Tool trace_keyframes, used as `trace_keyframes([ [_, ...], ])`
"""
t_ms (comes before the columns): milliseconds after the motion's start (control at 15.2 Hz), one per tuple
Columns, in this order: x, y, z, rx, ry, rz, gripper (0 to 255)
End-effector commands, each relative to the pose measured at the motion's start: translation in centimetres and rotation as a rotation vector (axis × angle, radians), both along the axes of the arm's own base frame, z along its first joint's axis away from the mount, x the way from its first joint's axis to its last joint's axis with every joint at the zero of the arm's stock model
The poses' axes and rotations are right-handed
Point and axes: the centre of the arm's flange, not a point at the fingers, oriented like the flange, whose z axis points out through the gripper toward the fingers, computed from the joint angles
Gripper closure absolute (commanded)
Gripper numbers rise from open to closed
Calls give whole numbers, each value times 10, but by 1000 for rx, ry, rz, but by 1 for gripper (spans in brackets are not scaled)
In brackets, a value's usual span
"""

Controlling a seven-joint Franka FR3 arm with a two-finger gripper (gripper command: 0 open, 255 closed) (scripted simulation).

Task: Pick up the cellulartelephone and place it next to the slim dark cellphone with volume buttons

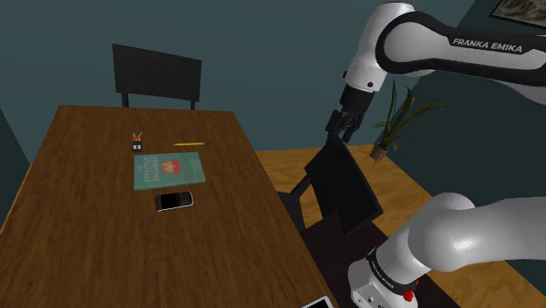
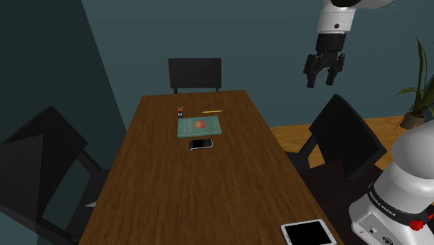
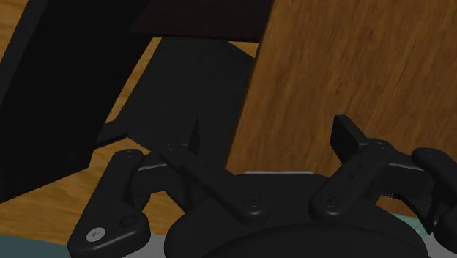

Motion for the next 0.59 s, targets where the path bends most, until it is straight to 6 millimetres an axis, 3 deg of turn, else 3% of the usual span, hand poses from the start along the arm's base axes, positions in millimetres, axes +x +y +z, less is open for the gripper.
trace_keyframes([
  [0, 19, 13, -18, 3, -12, 56, 0],
  [528, 79, 70, -81, 12, -49, 273, 0],
])
